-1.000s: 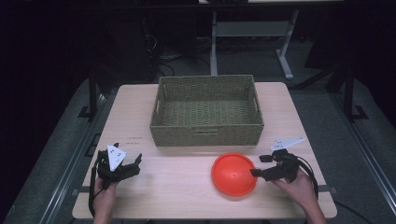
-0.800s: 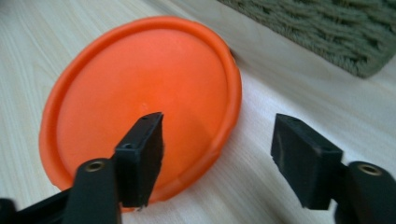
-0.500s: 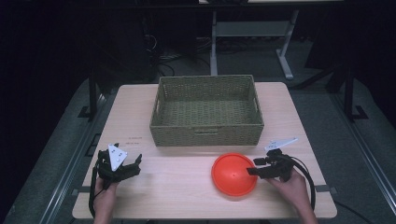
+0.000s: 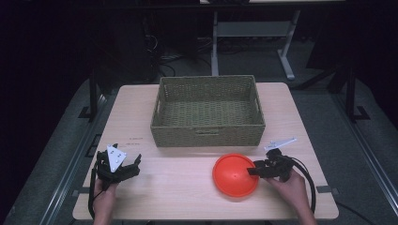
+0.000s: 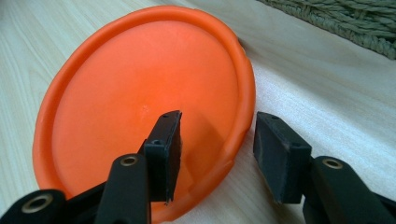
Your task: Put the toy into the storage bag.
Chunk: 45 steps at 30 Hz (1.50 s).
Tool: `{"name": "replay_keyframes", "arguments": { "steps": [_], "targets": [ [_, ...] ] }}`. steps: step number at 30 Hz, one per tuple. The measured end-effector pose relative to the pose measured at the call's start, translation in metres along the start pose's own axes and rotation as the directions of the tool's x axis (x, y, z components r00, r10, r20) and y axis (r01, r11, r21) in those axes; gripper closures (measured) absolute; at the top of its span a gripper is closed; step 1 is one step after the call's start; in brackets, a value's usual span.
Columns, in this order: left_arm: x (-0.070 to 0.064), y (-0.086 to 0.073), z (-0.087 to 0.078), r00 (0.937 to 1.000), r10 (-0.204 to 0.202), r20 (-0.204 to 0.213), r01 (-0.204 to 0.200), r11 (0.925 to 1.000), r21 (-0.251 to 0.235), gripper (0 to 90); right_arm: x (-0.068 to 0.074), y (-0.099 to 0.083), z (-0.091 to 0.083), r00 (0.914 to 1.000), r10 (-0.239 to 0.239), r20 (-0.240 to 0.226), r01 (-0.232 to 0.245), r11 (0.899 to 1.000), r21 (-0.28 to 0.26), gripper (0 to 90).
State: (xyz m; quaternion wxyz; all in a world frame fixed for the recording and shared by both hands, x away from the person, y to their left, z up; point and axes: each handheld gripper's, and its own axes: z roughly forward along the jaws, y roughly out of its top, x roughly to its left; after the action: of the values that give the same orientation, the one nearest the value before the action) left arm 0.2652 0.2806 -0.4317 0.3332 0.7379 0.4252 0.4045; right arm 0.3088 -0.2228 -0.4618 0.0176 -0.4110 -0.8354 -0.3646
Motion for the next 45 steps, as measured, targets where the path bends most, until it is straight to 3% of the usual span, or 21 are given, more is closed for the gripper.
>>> {"name": "replay_keyframes", "arguments": {
  "steps": [14, 22, 30, 35, 38, 45],
  "targets": [
    [-0.001, 0.001, 0.001, 1.0, 0.001, -0.003, -0.001, 1.0, 0.002, 12.8, 0.001, -0.001, -0.001, 1.0, 0.0, -0.006, 0.0, 1.0, -0.012, 58.7],
    [-0.002, 0.001, 0.001, 0.9999, 0.015, -0.003, -0.015, 0.9999, 0.005, 12.8, 0.003, -0.002, -0.009, 1.0, 0.004, -0.008, -0.004, 0.999, -0.036, 69.1],
    [-0.003, 0.001, 0.001, 0.9999, 0.015, 0.004, -0.015, 0.9999, -0.004, 12.8, 0.007, -0.003, -0.015, 0.9998, -0.008, -0.021, 0.006, 0.997, -0.076, 74.4],
    [-0.003, 0.001, -0.002, 1.0, 0.003, 0.001, -0.003, 0.9999, -0.016, 12.8, 0.013, -0.003, -0.024, 0.9983, -0.019, -0.055, 0.011, 0.989, -0.146, 78.4],
    [-0.003, 0.001, -0.003, 1.0, 0.004, 0.003, -0.004, 0.9998, -0.019, 12.8, 0.015, -0.002, -0.025, 0.9981, -0.03, -0.054, 0.021, 0.987, -0.161, 80.3],
    [-0.001, 0.0, -0.004, 1.0, -0.009, 0.0, 0.009, 0.9999, -0.011, 12.8, 0.022, 0.006, -0.038, 0.9924, -0.055, -0.11, 0.032, 0.979, -0.202, 81.9]
  ]
}}
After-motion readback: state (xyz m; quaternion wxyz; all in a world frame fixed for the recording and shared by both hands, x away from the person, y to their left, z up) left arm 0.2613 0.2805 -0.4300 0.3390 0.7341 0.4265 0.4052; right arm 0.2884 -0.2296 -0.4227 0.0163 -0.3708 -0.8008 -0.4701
